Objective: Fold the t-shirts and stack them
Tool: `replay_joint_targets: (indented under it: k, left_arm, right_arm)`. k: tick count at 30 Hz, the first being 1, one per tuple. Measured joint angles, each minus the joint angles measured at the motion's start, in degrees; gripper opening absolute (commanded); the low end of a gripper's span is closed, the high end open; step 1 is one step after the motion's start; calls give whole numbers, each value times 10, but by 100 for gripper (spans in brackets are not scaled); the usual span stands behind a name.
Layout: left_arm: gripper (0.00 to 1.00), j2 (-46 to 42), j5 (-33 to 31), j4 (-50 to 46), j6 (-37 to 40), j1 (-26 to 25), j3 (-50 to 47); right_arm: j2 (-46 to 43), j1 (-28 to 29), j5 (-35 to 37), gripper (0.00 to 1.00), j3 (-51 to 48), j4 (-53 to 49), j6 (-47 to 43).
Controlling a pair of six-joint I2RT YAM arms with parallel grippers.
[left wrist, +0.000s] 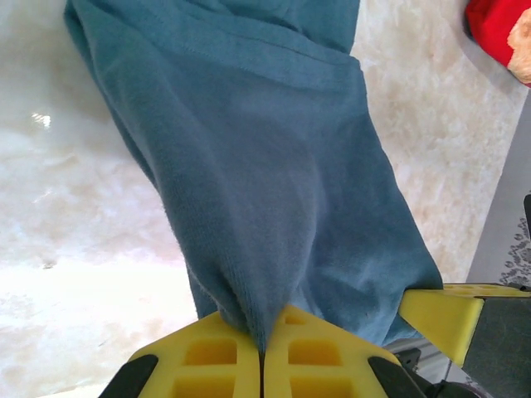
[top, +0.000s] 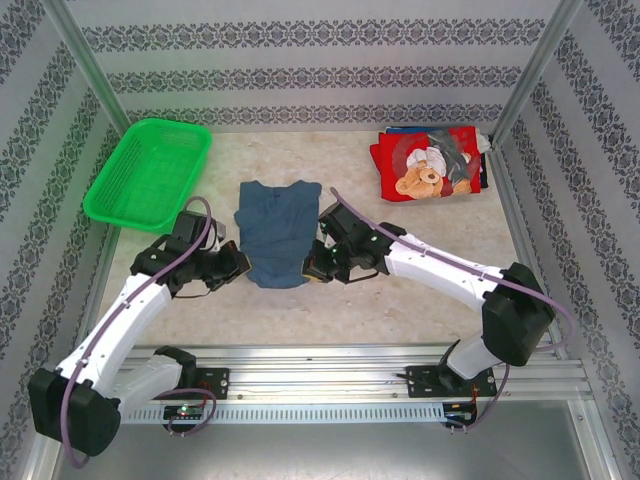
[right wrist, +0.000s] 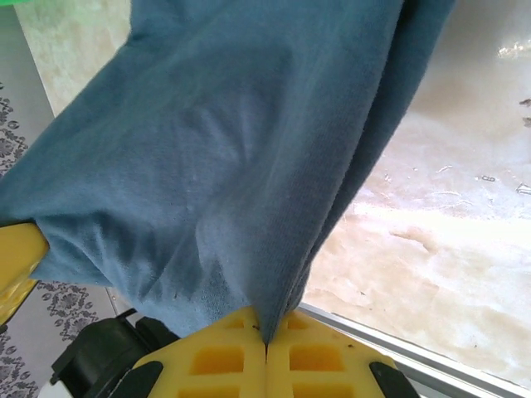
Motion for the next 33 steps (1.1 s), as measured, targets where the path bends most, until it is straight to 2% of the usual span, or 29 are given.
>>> replay_joint_targets:
  k: [9, 33]
  left_arm:
    - [3, 36, 26, 1, 1, 29, 49]
    - [3, 171, 73, 76, 3, 96, 106]
  right_arm:
    - [11, -54, -3, 0, 86, -40, -39]
    - [184, -139, -63, 0, 284, -72, -114]
